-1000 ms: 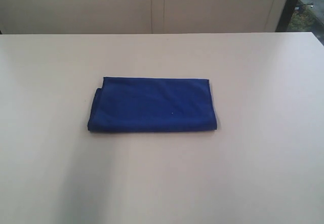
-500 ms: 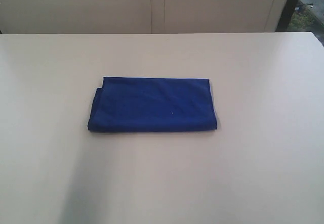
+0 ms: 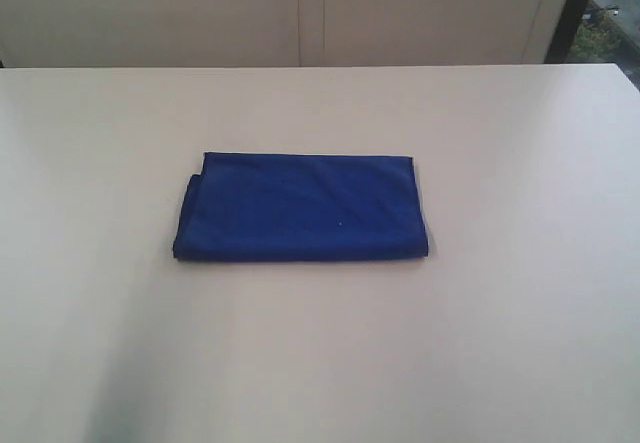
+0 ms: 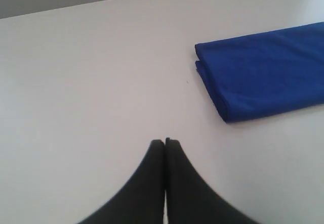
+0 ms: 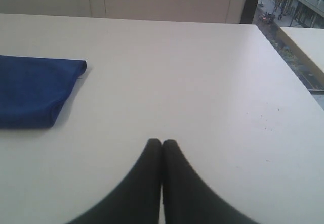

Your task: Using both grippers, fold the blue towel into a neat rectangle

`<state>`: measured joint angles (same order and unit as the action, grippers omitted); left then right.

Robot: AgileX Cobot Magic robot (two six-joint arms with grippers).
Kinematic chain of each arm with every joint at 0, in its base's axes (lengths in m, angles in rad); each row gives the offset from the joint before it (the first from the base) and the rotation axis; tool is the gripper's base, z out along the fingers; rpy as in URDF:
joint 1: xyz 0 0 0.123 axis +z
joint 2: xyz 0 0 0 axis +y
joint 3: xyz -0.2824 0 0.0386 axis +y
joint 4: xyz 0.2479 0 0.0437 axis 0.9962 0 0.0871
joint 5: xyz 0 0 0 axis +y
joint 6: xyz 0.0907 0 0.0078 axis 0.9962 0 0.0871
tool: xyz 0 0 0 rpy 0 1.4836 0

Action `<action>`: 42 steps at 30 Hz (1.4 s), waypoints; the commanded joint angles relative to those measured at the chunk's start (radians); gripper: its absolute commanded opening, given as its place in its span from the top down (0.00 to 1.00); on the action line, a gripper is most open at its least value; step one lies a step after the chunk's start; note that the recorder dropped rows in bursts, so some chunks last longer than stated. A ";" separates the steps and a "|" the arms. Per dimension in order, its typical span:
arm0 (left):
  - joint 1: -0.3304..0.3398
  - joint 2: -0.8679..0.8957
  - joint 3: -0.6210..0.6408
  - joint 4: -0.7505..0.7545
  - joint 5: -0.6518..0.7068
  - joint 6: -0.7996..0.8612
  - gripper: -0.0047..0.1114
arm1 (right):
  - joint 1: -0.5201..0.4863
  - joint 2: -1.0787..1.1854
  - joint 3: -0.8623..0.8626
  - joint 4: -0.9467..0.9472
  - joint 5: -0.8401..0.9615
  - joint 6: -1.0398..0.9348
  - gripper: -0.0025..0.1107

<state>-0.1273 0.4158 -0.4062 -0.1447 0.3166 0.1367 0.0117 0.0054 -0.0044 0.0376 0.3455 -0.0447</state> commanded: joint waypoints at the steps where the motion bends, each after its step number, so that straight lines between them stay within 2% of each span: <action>1: 0.003 -0.108 0.097 -0.003 0.007 0.001 0.96 | 0.008 -0.005 0.004 -0.009 -0.011 0.004 0.98; 11: 0.003 -0.344 0.311 -0.003 0.009 -0.001 0.96 | 0.008 -0.005 0.004 -0.009 -0.011 0.004 0.98; 17: 0.003 -0.416 0.379 -0.003 0.007 -0.001 0.96 | 0.008 -0.005 0.004 -0.009 -0.011 0.004 0.98; 42: 0.003 -0.416 0.385 0.008 0.009 -0.009 0.96 | 0.008 -0.005 0.004 -0.009 -0.011 0.004 0.98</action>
<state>-0.1273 0.0045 -0.0240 -0.1372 0.3329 0.1345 0.0117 0.0054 -0.0044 0.0376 0.3455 -0.0447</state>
